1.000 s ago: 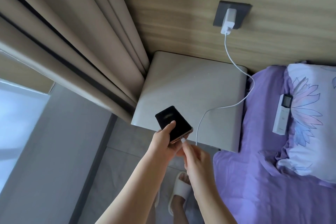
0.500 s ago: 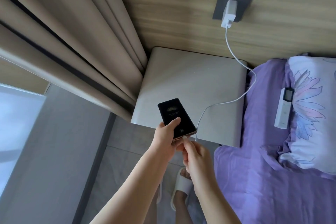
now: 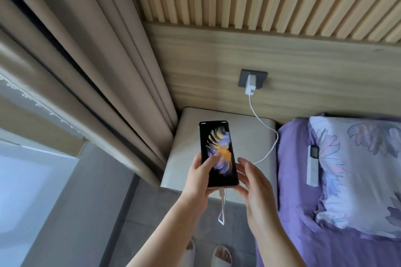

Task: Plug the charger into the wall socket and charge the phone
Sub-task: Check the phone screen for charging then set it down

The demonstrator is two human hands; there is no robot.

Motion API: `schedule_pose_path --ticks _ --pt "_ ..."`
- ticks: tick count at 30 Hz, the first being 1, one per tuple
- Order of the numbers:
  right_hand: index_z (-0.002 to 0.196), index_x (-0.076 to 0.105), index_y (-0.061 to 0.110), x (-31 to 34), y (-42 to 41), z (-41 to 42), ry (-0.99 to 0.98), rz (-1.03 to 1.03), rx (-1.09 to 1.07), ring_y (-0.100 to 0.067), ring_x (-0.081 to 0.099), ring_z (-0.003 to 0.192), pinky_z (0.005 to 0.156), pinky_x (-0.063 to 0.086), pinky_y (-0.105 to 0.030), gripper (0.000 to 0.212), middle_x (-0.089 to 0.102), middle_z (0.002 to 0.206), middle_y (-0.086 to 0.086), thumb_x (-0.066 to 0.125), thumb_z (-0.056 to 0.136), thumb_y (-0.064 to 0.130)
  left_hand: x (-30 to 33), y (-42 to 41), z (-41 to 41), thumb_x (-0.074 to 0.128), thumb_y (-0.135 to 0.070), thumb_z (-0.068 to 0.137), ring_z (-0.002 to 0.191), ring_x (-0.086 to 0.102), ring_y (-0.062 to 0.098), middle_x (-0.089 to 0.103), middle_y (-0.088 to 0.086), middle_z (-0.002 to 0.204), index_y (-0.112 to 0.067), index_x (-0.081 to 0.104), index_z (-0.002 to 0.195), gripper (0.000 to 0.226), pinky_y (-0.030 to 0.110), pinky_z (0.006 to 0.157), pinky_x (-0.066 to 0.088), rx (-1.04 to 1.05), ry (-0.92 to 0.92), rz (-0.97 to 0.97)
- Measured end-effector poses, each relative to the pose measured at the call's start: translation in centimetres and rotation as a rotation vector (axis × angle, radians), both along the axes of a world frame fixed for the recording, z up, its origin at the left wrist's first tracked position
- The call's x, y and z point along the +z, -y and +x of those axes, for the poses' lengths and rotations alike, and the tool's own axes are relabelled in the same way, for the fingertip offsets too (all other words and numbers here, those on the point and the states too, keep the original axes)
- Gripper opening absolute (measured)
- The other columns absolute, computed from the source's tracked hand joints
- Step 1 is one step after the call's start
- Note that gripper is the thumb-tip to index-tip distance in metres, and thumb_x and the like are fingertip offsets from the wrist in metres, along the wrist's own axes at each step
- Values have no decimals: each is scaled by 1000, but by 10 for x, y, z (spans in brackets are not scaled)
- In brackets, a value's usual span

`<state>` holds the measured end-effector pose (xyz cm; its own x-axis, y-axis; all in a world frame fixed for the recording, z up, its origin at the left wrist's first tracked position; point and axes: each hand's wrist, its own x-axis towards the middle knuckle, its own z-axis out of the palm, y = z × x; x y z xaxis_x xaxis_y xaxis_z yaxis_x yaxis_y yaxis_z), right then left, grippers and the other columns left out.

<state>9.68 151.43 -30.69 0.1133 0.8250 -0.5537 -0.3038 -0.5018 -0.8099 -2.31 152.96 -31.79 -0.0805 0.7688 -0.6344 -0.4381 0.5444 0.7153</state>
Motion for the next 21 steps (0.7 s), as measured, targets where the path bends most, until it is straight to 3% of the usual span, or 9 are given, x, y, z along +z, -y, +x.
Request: schedule_pose_path --ticks 3,5,8,12,17,21 --pt "103 73 15 35 -4 -8 -78 109 28 -17 70 95 73 54 -31 26 75 106 -9 50 94 24 38 -1 -4 55 -48 86 92 72 21 76 4 101 -21 72 103 37 34 74 58 -28 74 69" --pt "110 71 12 57 -4 -12 -122 170 47 -22 69 104 85 54 -40 29 74 111 -12 50 94 24 62 0 -8 42 -57 89 101 69 22 73 5 110 -22 74 104 49 38 88 52 -45 125 98" --pt "117 65 4 85 -2 -15 -191 286 78 -34 63 113 99 46 -51 34 69 118 -19 45 96 21 93 1 -12 40 -47 94 101 68 25 71 9 113 -16 75 102 47 40 92 50 -36 168 167" --pt "115 66 3 121 2 -17 -309 391 89 -33 64 113 89 53 -39 35 69 118 -20 47 94 23 137 3 -17 44 -35 91 108 63 32 67 18 117 -7 68 111 42 46 102 43 -100 212 309" --pt "117 64 0 157 6 -20 -387 487 107 -32 65 111 80 56 -31 37 68 119 -21 46 95 23 180 6 -24 47 -33 86 103 62 30 66 16 109 -3 64 114 45 39 93 48 -224 254 461" --pt "119 63 1 181 7 -22 -392 548 110 -31 62 115 90 54 -36 37 65 124 -21 43 95 21 206 7 -23 54 -32 78 92 57 31 57 19 101 -5 62 107 40 36 81 49 -235 316 516"
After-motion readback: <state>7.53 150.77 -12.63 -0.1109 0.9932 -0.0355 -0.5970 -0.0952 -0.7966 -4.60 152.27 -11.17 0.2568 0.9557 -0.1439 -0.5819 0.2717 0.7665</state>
